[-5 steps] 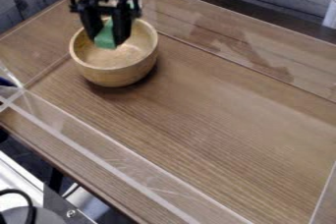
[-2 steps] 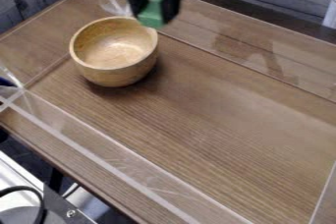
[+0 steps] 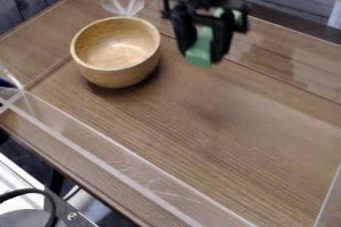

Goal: Remove the green block from inside the brown bowl and put it on the table

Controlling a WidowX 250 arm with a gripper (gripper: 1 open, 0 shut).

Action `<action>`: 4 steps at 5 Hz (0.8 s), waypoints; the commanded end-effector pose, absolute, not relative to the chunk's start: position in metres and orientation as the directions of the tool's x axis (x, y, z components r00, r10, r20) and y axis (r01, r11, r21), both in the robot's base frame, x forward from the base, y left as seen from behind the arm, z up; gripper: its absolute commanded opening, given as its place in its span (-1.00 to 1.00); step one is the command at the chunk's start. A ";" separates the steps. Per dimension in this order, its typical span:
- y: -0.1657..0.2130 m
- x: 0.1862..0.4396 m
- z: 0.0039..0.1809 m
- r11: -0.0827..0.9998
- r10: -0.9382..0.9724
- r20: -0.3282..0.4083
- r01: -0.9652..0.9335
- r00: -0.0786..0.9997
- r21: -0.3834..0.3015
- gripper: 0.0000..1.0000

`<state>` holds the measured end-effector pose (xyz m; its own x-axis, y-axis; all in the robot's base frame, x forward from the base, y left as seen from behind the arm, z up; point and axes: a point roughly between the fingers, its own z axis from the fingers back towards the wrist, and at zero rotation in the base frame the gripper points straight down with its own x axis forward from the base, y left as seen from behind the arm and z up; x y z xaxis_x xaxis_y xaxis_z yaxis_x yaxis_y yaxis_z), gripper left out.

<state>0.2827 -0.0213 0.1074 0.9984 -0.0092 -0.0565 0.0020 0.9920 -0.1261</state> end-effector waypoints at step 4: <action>-0.007 0.267 0.050 0.996 -0.032 -0.021 0.030 0.999 -0.085 -1.00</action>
